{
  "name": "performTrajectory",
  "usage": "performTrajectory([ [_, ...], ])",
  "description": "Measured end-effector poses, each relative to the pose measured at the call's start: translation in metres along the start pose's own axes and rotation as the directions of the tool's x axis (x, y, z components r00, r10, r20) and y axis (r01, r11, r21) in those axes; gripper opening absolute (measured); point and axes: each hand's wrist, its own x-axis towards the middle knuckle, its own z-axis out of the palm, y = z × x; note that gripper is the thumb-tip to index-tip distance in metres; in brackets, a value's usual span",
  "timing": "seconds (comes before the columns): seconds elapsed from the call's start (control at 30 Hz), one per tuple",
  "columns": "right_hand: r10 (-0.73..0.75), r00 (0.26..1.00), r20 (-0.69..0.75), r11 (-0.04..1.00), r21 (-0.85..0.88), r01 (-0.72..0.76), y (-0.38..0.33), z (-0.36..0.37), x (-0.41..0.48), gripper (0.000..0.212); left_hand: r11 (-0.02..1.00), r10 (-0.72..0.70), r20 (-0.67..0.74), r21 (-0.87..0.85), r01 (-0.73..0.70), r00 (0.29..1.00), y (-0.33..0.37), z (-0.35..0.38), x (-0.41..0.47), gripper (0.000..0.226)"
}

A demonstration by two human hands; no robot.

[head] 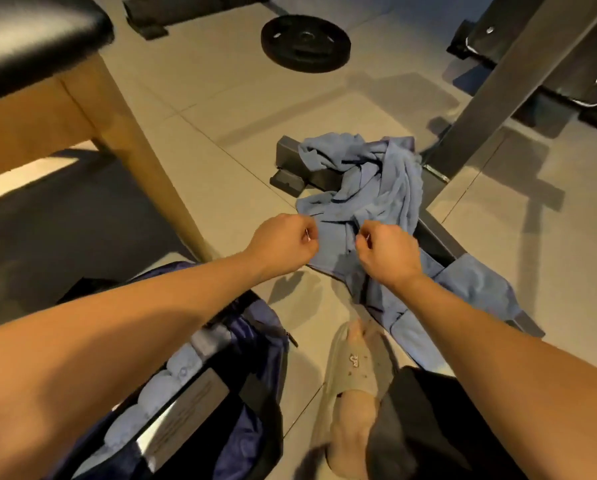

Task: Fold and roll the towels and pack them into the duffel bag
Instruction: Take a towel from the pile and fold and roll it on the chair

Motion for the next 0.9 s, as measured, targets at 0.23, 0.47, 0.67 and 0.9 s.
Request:
performTrajectory([
  [0.23,0.563,0.816,0.13,0.726,0.393,-0.564,0.088,-0.011,0.094,0.065,0.975,-0.103,0.017,-0.195,0.105,0.994,0.03,0.047,0.118,0.038],
  [0.47,0.658,0.727,0.196,0.517,0.585,-0.625,0.096,0.004,0.122,0.026,0.926,-0.267,0.07,-0.258,0.276,0.961,0.051,0.091,0.15,0.026],
  [0.67,0.624,0.726,0.289,0.389,0.691,-0.609,0.075,-0.039,0.127,0.023,0.925,-0.236,-0.23,-0.35,0.146,0.944,0.045,0.029,0.118,0.019],
  [0.9,0.517,0.817,0.255,0.25,0.868,-0.43,0.001,-0.172,0.123,0.03,0.866,-0.325,-0.345,-0.483,0.131,0.88,0.058,-0.091,0.078,0.01],
])
